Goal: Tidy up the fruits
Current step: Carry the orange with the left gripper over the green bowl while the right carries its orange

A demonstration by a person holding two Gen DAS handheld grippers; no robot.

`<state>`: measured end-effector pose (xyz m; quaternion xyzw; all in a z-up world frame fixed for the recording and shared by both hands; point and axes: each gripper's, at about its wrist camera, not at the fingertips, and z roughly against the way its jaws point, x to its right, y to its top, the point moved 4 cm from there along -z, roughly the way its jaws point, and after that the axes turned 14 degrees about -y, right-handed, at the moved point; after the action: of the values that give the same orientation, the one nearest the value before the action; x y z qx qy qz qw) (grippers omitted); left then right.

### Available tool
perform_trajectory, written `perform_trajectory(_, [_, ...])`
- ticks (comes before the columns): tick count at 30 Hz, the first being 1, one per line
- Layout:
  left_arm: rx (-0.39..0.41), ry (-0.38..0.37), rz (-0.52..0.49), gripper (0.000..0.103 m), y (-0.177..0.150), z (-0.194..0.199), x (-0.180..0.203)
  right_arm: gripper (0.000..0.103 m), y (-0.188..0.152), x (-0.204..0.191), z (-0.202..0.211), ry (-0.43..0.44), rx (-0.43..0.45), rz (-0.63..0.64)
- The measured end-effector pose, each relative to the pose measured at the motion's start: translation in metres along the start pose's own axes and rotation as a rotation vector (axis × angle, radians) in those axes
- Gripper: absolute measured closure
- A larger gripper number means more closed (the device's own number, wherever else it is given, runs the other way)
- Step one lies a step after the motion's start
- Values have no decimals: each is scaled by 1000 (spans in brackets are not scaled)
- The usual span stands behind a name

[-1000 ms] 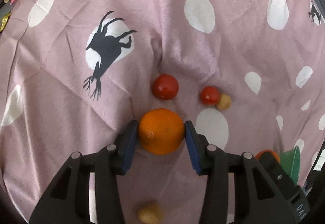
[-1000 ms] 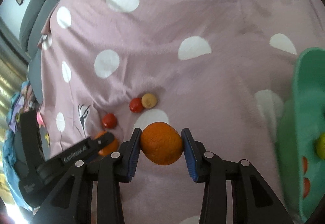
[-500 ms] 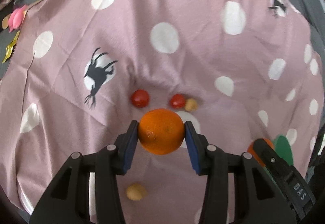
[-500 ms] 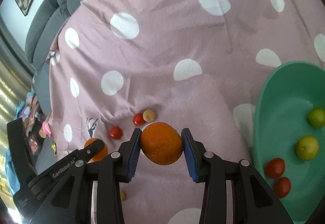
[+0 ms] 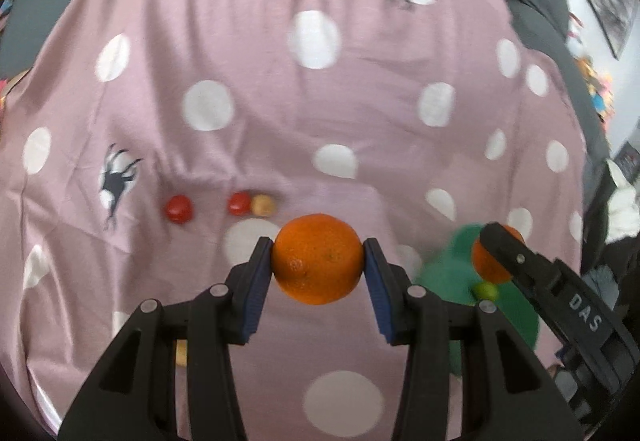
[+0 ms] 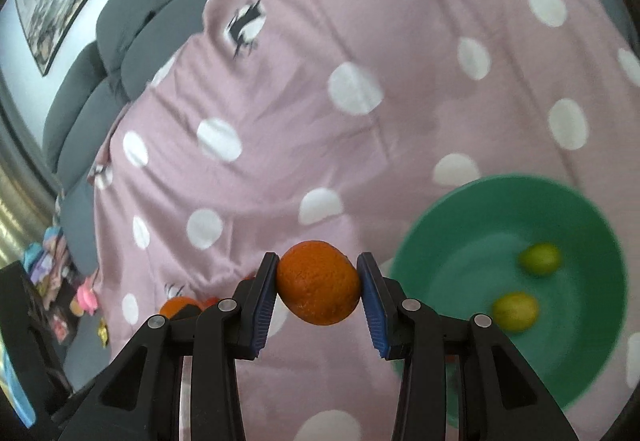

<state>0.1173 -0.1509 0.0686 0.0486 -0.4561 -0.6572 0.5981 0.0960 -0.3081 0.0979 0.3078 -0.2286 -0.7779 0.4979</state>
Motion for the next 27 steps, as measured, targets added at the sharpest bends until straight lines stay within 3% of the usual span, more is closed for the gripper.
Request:
perform_trajectory(13, [-84,-105,-160,58,-21,-27,68,61,15,68,24,-147,74,-131])
perform_trajectory(22, [-188,-156,-219,58,-45,-61,99,61,12,101,14,-226,27,-170])
perform_trajectory(27, [-201,-180,-244,58,-51,-71,110,61,9,118,13,-259,11,-202])
